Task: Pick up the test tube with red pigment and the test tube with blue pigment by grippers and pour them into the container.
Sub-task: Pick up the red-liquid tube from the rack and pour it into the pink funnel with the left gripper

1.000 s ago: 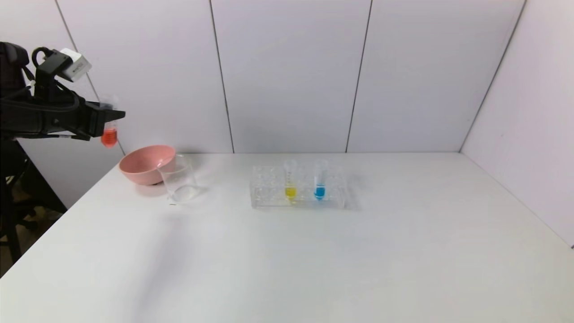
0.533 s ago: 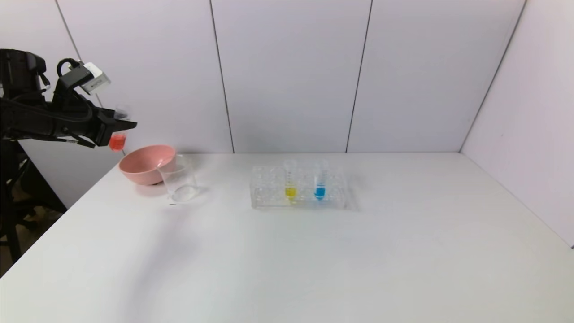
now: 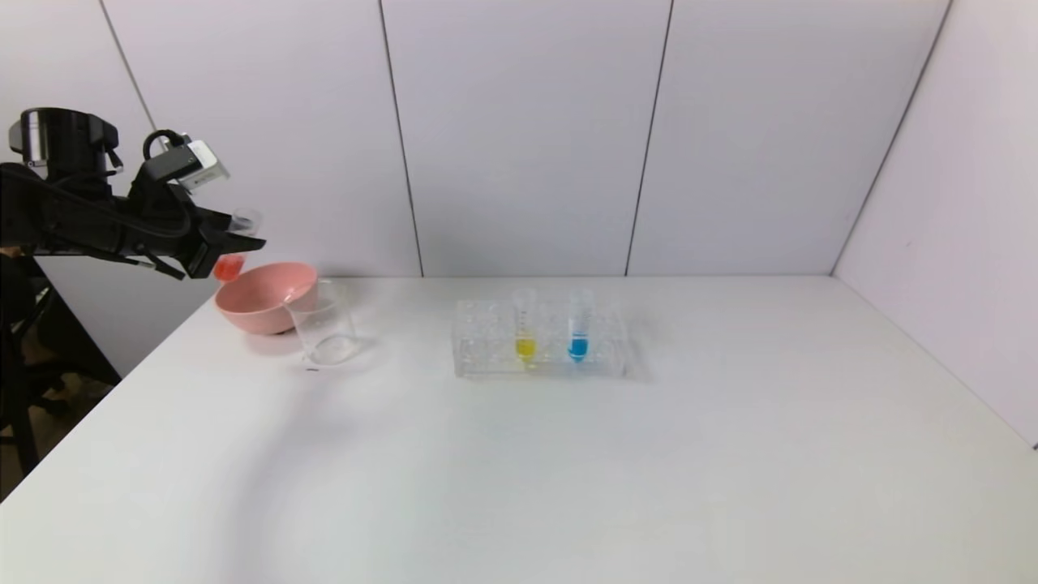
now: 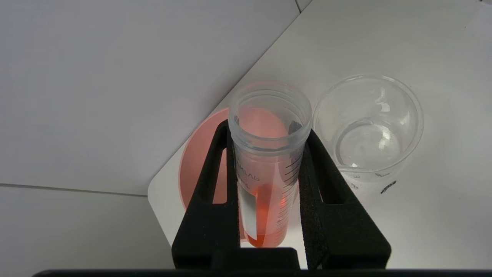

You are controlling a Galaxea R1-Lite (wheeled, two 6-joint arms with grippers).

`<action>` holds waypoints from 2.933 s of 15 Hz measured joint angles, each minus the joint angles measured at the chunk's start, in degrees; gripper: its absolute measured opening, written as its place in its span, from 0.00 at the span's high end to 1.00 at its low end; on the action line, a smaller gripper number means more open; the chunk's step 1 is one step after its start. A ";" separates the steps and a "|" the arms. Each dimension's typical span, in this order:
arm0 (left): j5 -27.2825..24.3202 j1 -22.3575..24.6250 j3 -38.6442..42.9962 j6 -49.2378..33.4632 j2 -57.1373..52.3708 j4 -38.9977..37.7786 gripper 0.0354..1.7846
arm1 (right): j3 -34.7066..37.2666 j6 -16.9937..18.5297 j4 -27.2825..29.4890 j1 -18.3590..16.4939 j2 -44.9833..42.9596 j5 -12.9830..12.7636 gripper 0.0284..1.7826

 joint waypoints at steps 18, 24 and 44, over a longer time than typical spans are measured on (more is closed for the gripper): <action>0.06 0.05 -18.86 27.45 3.55 30.84 0.76 | 0.00 0.00 0.02 -0.02 0.00 0.00 0.00; 1.22 0.06 -21.35 31.09 4.73 38.36 0.76 | 0.00 0.00 0.02 0.00 0.00 0.00 0.00; 15.58 -3.22 -22.44 26.82 7.91 37.11 0.76 | 0.00 0.00 0.00 -0.02 0.00 0.00 0.00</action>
